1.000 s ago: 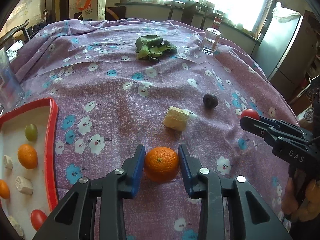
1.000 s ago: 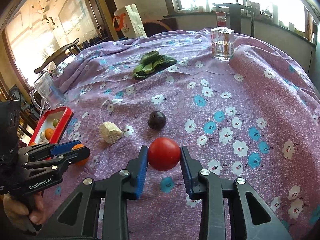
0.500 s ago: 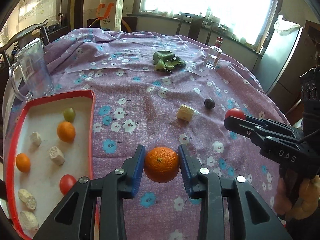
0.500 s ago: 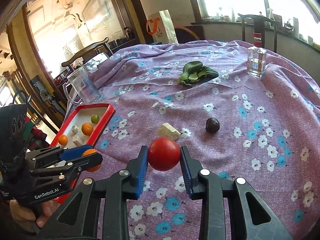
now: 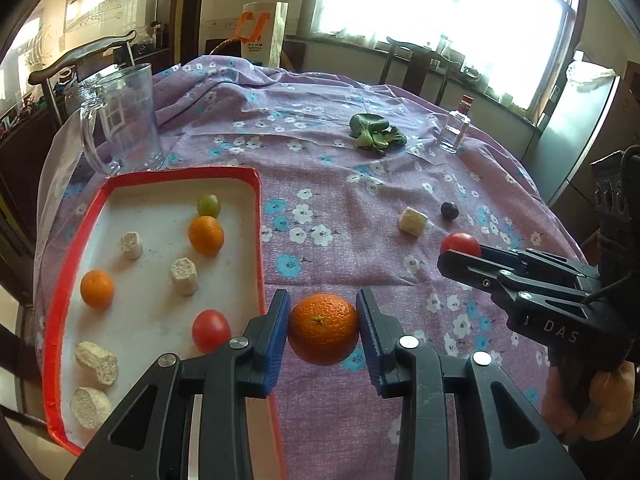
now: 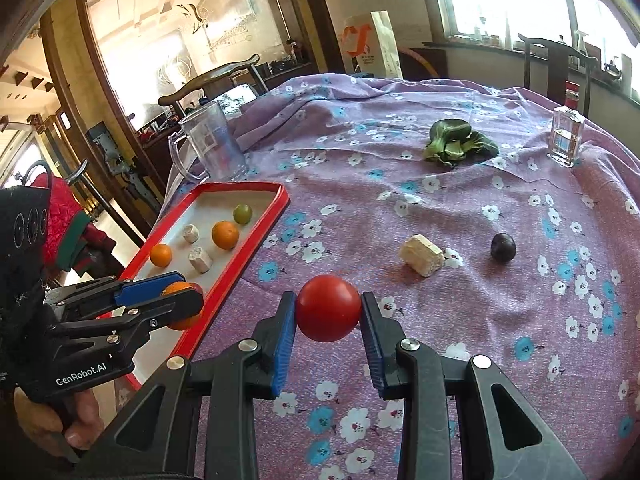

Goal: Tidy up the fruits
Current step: 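Carry the orange with the left tool while the right tool carries the tomato to the tray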

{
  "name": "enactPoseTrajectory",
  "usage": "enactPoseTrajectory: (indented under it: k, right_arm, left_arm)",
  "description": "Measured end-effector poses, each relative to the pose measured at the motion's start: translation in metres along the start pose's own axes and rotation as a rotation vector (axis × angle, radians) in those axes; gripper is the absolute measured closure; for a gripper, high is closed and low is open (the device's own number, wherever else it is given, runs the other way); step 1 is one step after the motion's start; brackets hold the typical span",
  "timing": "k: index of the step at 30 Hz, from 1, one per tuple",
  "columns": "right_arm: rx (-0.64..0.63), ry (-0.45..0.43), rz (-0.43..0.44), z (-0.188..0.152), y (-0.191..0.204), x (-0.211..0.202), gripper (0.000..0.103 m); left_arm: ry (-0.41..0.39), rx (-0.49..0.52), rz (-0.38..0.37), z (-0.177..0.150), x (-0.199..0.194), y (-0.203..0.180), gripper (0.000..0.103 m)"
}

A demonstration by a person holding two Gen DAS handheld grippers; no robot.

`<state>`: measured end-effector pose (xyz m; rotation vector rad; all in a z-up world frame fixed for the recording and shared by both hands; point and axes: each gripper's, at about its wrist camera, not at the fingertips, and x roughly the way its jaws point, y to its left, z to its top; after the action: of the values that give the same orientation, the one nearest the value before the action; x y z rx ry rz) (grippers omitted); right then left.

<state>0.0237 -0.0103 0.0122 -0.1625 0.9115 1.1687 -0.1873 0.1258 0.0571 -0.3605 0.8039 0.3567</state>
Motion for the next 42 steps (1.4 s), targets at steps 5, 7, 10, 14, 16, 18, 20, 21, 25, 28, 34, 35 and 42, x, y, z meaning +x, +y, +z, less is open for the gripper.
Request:
enactPoseTrajectory:
  k: [5, 7, 10, 14, 16, 18, 20, 21, 25, 28, 34, 35, 42]
  right_arm:
    - [-0.031, 0.011, 0.018, 0.0, 0.017, 0.005, 0.071]
    - [-0.044, 0.016, 0.023, 0.0, 0.024, 0.007, 0.071]
    - [-0.058, 0.023, 0.034, 0.001, 0.033, 0.011, 0.071]
    - [-0.075, 0.034, 0.052, 0.001, 0.044, 0.016, 0.071]
    - [-0.081, 0.041, 0.061, 0.001, 0.05, 0.02, 0.071]
    - [-0.089, 0.047, 0.074, 0.002, 0.056, 0.024, 0.071]
    - [-0.098, 0.053, 0.083, 0.003, 0.062, 0.029, 0.071]
    - [-0.1, 0.056, 0.089, 0.004, 0.065, 0.031, 0.071]
    - [-0.106, 0.072, 0.115, 0.006, 0.077, 0.043, 0.071]
    - [-0.11, 0.081, 0.13, 0.009, 0.085, 0.053, 0.071]
    - [-0.127, 0.097, 0.139, 0.021, 0.103, 0.075, 0.071]
    - [-0.131, 0.098, 0.137, 0.023, 0.106, 0.078, 0.071]
    - [-0.138, 0.123, 0.121, 0.039, 0.113, 0.106, 0.071]
  left_arm:
    - [0.002, -0.021, 0.02, -0.008, -0.008, 0.016, 0.07]
    - [0.004, -0.036, 0.027, -0.012, -0.011, 0.024, 0.07]
    - [0.004, -0.055, 0.041, -0.016, -0.015, 0.034, 0.07]
    - [0.005, -0.073, 0.058, -0.021, -0.02, 0.046, 0.07]
    - [0.006, -0.084, 0.067, -0.024, -0.022, 0.052, 0.07]
    - [0.007, -0.097, 0.075, -0.026, -0.024, 0.059, 0.07]
    - [0.011, -0.109, 0.082, -0.028, -0.025, 0.066, 0.07]
    - [0.012, -0.114, 0.085, -0.028, -0.025, 0.068, 0.07]
    - [0.014, -0.128, 0.099, -0.03, -0.026, 0.076, 0.07]
    - [0.015, -0.129, 0.112, -0.029, -0.027, 0.082, 0.07]
    - [0.026, -0.14, 0.129, -0.028, -0.021, 0.094, 0.07]
    - [0.028, -0.142, 0.13, -0.028, -0.02, 0.095, 0.07]
    - [0.043, -0.153, 0.128, -0.027, -0.012, 0.105, 0.07]
